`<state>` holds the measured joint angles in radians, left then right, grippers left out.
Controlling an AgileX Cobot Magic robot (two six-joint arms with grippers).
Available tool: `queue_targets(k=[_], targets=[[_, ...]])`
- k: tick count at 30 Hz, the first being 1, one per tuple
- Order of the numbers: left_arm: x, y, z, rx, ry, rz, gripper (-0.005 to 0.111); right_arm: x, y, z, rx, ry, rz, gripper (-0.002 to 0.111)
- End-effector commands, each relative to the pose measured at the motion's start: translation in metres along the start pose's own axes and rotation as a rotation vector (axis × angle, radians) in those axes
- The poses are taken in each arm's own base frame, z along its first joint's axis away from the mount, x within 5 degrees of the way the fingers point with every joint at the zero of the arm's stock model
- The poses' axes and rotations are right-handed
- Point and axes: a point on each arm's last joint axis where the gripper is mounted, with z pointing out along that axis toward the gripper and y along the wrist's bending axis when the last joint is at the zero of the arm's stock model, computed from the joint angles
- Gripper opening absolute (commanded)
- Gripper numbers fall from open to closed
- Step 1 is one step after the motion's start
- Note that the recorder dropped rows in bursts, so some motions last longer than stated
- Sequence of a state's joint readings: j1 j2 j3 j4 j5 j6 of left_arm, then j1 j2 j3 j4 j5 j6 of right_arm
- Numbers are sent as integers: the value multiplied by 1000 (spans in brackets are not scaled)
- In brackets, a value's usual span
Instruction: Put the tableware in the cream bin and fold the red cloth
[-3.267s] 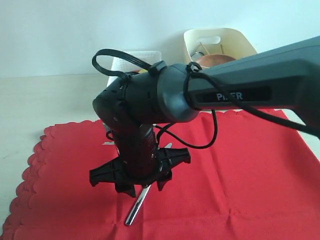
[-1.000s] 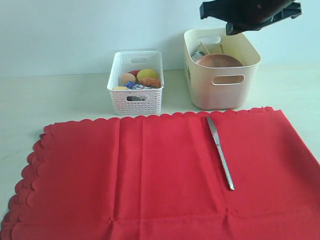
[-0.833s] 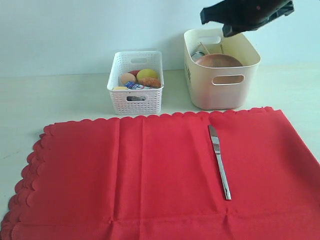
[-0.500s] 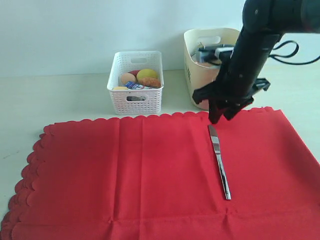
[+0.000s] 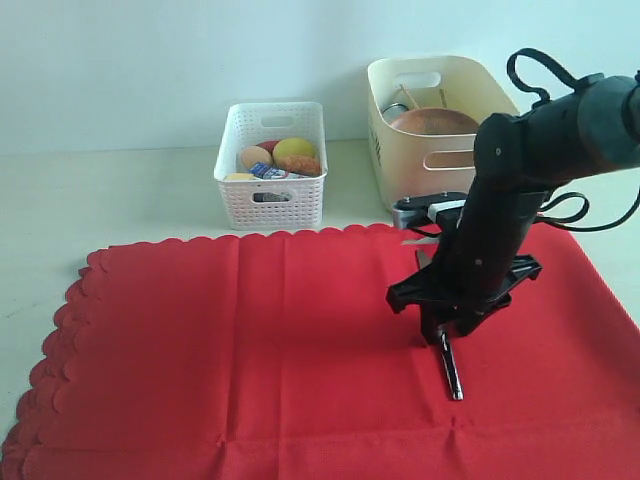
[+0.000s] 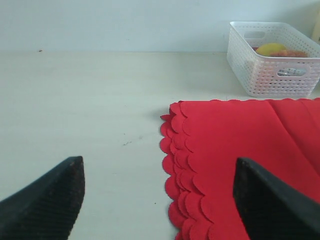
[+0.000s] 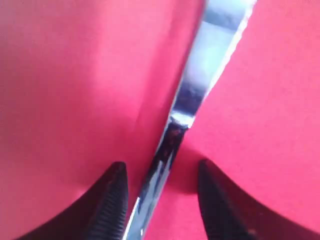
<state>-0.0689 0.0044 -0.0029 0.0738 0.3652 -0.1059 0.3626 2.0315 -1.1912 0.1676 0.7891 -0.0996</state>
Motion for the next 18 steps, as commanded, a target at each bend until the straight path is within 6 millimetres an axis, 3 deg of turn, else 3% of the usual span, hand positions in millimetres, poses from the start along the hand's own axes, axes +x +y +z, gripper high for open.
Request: queue_targets(k=[1, 3, 7, 12, 18], targets=[[0, 0, 0, 6, -13, 0, 78, 2, 10, 13, 24, -64, 1, 43], [0, 0, 0, 6, -13, 0, 78, 2, 7, 13, 70, -68, 23, 34], [0, 0, 0, 6, -13, 0, 78, 5, 1, 13, 142, -40, 44, 0], [0, 0, 0, 6, -13, 0, 78, 5, 2, 3, 135, -60, 47, 0], [0, 0, 0, 6, -13, 0, 78, 9, 8, -42, 130, -133, -13, 0]])
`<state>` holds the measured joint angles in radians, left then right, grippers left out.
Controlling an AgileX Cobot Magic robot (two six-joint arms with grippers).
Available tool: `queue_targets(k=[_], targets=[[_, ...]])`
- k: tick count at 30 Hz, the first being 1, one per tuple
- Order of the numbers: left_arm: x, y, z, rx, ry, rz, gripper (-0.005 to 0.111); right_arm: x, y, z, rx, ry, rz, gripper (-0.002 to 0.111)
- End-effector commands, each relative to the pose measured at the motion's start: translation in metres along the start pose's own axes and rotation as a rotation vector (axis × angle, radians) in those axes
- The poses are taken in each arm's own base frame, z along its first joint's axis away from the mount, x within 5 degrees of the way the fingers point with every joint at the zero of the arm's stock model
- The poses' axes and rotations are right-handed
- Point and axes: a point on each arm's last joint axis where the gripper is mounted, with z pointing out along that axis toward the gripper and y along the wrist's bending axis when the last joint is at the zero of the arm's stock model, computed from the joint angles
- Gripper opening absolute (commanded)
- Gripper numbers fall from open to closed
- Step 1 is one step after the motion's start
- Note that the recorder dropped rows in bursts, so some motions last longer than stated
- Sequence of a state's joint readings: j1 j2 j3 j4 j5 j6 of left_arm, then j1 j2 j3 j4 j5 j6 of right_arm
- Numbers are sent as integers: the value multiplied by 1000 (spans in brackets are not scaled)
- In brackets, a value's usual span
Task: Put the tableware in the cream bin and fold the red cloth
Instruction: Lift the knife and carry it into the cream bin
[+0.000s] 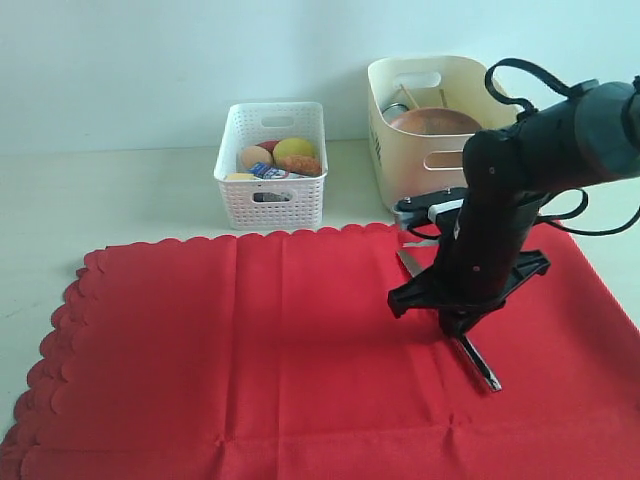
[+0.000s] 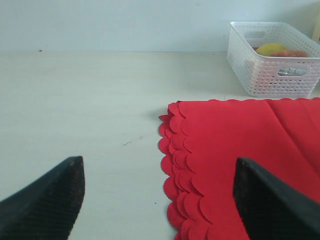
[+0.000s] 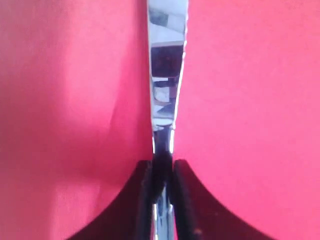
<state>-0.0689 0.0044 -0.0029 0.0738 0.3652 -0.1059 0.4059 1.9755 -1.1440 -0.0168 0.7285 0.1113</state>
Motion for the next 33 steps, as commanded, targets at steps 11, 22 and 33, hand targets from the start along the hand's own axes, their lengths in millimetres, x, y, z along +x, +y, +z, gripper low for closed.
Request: queue_targets(k=[11, 22, 33], targets=[[0, 0, 0, 6, -13, 0, 78, -4, -5, -147, 18, -356, -83, 0], [0, 0, 0, 6, -13, 0, 78, -89, -42, -208, 54, -658, -16, 0], [0, 0, 0, 6, -13, 0, 78, -173, -85, -134, 105, -783, 17, 0]])
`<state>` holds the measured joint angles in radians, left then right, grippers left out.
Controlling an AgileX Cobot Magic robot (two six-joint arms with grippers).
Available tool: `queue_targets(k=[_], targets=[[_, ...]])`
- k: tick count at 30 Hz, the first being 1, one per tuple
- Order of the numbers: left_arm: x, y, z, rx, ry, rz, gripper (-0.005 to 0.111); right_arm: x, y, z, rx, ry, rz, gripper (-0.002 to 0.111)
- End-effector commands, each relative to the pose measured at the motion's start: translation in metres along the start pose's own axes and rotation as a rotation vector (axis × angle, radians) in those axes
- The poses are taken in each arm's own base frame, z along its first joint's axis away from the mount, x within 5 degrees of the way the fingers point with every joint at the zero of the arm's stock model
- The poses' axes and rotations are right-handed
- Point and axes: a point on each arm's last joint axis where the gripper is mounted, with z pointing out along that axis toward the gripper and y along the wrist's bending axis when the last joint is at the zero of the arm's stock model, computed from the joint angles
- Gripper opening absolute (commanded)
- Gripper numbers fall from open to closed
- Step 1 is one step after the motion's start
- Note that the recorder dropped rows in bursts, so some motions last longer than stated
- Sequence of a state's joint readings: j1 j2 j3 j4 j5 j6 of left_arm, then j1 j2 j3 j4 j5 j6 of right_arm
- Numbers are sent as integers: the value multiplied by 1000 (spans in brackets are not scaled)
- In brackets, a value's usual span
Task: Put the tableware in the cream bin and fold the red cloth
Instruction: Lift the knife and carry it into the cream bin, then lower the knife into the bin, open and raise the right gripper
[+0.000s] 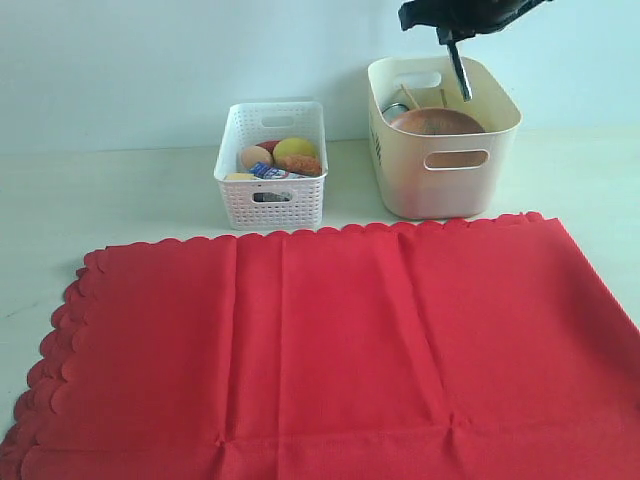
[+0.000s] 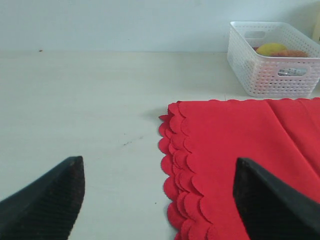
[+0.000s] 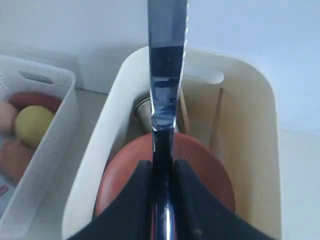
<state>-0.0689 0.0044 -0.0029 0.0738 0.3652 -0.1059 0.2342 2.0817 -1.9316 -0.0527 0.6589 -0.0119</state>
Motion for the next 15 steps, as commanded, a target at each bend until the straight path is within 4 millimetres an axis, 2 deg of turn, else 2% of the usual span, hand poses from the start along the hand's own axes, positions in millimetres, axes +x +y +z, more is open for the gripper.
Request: queue_targets(k=[1, 7, 13, 15], targets=[[0, 0, 0, 6, -13, 0, 78, 6, -10, 43, 17, -32, -25, 0], [0, 0, 0, 6, -13, 0, 78, 31, -8, 84, 9, 15, -123, 0], [0, 0, 0, 6, -13, 0, 78, 51, -6, 109, 1, 61, -163, 0], [0, 0, 0, 6, -13, 0, 78, 55, -6, 113, -1, 78, -165, 5]])
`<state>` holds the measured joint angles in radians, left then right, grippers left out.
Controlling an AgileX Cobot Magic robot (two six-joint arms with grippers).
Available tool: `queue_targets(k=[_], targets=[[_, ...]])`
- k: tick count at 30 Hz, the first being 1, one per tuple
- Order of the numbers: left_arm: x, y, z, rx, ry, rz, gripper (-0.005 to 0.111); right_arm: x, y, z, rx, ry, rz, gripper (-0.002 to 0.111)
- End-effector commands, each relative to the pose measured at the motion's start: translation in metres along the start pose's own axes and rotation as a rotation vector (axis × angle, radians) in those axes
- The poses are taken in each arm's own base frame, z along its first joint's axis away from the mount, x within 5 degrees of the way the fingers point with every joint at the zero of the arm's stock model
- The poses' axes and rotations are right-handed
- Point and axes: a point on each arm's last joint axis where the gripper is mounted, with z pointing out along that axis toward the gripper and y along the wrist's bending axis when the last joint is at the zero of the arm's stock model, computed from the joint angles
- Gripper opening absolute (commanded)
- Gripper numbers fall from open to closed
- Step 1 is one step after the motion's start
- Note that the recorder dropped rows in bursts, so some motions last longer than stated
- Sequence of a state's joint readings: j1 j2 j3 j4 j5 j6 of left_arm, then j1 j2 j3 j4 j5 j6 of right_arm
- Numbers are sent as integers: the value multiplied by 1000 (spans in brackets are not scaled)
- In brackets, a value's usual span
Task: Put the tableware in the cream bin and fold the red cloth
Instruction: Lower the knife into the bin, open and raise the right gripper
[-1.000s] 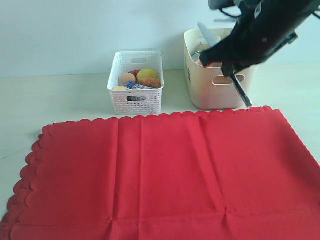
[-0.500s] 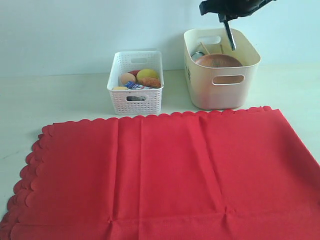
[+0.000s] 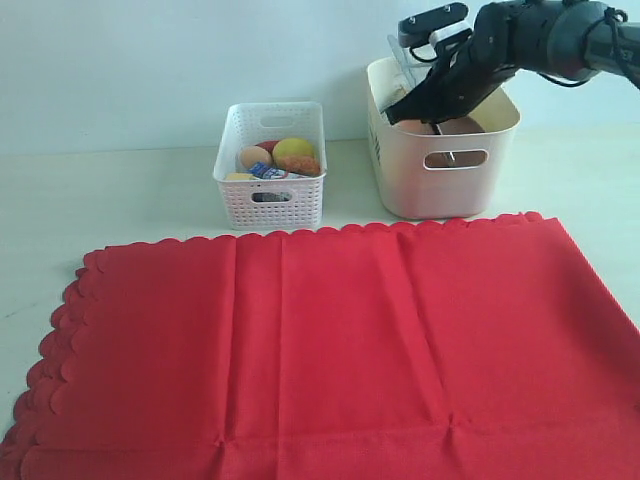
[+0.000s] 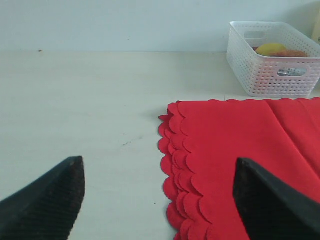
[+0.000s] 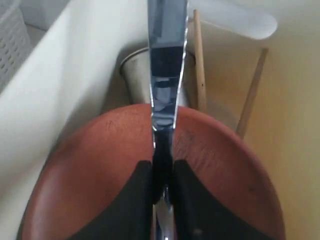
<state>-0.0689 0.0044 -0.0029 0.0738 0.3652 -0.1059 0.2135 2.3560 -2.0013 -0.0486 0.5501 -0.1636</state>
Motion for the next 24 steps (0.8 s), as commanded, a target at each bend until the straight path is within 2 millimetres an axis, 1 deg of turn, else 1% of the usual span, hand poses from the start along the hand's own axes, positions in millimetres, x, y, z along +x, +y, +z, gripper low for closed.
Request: queue_targets(k=[1, 3, 5, 7, 9, 11, 13, 15, 17, 18, 19, 21, 24], targets=[[0, 0, 0, 6, -13, 0, 78, 0, -2, 5, 6, -13, -34, 9], [0, 0, 0, 6, -13, 0, 78, 2, -1, 5, 3, 1, -46, 20], [0, 0, 0, 6, -13, 0, 78, 0, -2, 1, 1, 16, -48, 34], [0, 0, 0, 6, -13, 0, 78, -5, -3, -7, 1, 23, -47, 44], [0, 0, 0, 6, -13, 0, 78, -13, -5, -21, 2, 25, -46, 52], [0, 0, 0, 6, -13, 0, 78, -22, -8, -38, 9, 27, -42, 56], [0, 0, 0, 6, -13, 0, 78, -31, -11, -59, 12, 37, -27, 55], [0, 0, 0, 6, -13, 0, 78, -39, -14, -84, 14, 43, -14, 55], [0, 0, 0, 6, -13, 0, 78, -46, -16, -109, 15, 47, -6, 52], [0, 0, 0, 6, -13, 0, 78, -48, -17, -123, 15, 54, 1, 48], [0, 0, 0, 6, -13, 0, 78, -51, -18, -137, 17, 53, 14, 42], [0, 0, 0, 6, -13, 0, 78, -54, -20, -165, 17, 71, 45, 26], [0, 0, 0, 6, -13, 0, 78, -54, -21, -204, 14, 107, 54, 4]])
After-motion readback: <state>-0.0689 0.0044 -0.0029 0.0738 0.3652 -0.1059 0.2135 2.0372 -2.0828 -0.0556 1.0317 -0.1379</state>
